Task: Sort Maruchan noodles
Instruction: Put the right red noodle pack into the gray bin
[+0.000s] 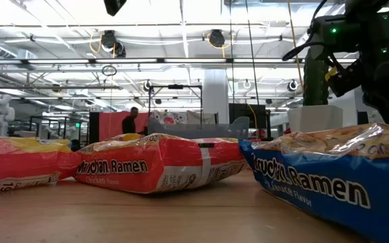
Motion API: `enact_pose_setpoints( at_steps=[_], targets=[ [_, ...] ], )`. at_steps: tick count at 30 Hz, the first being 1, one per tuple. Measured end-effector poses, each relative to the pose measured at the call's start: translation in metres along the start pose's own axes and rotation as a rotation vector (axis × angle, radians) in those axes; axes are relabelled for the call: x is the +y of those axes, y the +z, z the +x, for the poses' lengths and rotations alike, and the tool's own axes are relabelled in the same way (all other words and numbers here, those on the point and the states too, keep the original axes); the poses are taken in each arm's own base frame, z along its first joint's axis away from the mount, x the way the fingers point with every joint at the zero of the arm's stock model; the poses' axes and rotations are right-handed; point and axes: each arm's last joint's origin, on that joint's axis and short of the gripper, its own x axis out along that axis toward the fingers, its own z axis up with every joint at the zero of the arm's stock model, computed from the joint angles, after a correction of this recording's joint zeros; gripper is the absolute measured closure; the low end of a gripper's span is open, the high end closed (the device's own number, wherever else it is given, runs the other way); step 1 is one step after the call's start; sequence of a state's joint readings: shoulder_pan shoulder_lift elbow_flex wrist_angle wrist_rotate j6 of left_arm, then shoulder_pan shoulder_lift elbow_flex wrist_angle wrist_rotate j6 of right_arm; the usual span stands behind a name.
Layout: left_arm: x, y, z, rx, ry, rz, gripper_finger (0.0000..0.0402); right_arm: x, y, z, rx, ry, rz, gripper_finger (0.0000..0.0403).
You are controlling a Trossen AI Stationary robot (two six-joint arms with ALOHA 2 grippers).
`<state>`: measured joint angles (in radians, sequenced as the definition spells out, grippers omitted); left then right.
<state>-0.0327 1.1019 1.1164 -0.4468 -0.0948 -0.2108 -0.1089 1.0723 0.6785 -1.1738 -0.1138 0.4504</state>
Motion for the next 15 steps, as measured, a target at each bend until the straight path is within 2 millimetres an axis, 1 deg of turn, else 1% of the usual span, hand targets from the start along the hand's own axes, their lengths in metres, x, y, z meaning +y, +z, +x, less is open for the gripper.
enact_pose_setpoints(
  at_steps=[3, 6, 10, 13, 15],
  targets=[
    [0.0, 0.001, -0.005, -0.012, -0.006, 0.01, 0.04, 0.001, 0.0, 0.003, 0.028, 0.034, -0.061, 0.0175],
    [0.0, -0.001, -0.006, 0.01, 0.0, 0.039, 0.04, 0.004, 0.003, 0.011, 0.025, 0.122, -0.083, 0.0181],
    [0.001, -0.003, -0.006, 0.033, 0.003, 0.055, 0.04, 0.011, 0.012, 0.019, -0.017, 0.242, 0.017, 0.019],
    [0.0, -0.001, -0.009, 0.006, -0.028, 0.05, 0.04, 0.019, 0.019, 0.017, -0.072, 0.313, 0.079, 0.0192],
    [-0.001, 0.002, -0.012, -0.024, -0.049, 0.05, 0.04, 0.024, 0.021, 0.013, -0.098, 0.317, 0.11, 0.0192]
  ],
)
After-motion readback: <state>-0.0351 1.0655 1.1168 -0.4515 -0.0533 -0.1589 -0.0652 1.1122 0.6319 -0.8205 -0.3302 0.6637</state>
